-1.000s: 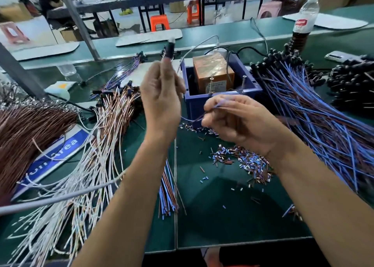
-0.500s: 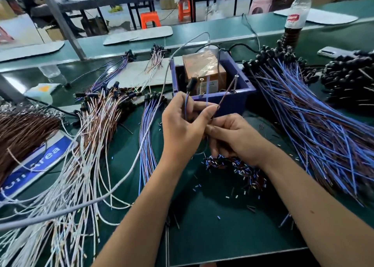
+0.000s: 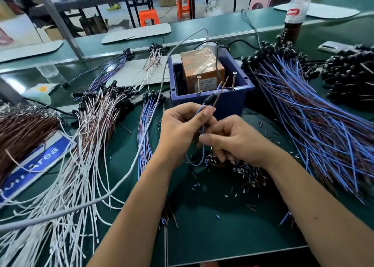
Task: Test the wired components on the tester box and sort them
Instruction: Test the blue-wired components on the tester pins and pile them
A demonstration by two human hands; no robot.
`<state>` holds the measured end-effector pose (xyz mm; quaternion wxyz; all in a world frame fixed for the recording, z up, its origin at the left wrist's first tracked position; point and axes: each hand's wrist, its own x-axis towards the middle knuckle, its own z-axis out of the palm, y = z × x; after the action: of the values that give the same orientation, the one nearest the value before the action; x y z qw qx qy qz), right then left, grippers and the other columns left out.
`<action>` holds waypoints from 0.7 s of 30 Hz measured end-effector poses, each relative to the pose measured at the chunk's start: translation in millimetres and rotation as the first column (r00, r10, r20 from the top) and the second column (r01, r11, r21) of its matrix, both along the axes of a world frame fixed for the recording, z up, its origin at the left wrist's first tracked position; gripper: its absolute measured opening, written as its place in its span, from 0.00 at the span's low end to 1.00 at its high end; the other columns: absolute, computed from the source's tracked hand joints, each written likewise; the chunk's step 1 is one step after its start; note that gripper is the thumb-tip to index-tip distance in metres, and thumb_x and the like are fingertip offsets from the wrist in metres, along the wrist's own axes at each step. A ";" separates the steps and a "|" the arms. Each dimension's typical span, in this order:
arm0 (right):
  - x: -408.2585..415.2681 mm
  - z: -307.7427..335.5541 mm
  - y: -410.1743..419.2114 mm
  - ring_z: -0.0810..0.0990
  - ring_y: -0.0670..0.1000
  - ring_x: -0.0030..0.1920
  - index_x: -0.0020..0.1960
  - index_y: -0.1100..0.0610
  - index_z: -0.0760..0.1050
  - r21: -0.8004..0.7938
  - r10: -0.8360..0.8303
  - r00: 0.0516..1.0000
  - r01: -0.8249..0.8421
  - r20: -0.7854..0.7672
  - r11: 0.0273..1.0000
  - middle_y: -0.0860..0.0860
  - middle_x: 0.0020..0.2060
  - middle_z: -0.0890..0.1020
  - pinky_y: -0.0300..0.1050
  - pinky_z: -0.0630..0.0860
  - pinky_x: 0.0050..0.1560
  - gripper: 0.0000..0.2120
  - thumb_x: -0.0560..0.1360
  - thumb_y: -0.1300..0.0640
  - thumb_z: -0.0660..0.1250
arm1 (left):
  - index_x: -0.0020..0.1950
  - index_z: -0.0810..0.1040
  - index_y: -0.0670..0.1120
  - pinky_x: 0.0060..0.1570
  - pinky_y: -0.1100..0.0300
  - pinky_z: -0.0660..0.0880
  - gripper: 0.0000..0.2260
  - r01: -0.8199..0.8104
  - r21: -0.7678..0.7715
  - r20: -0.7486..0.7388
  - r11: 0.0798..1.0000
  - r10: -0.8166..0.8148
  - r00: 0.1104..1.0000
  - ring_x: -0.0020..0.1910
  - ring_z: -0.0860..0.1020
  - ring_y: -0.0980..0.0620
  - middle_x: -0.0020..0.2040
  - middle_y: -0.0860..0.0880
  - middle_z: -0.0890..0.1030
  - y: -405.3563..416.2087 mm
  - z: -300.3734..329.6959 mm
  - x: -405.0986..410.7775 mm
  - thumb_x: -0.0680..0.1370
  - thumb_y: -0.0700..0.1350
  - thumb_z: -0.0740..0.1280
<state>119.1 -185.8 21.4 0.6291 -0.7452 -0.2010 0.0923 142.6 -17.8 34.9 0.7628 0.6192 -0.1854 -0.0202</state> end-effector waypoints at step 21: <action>5.2 7.8 -18.6 0.71 0.46 0.21 0.45 0.61 0.84 0.490 -0.470 0.881 0.430 -0.046 0.758 0.55 0.32 0.83 0.35 0.63 0.18 0.11 0.77 0.52 0.72 | 0.37 0.84 0.46 0.23 0.68 0.57 0.08 0.134 -0.036 -0.216 0.990 -0.138 0.967 0.23 0.58 0.58 0.24 0.54 0.65 6.1 -5.8 7.2 0.75 0.42 0.69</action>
<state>124.3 -204.3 29.2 0.7909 -0.5918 -0.0575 -0.1450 149.8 -11.7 29.1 0.7817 0.5911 -0.1429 -0.1384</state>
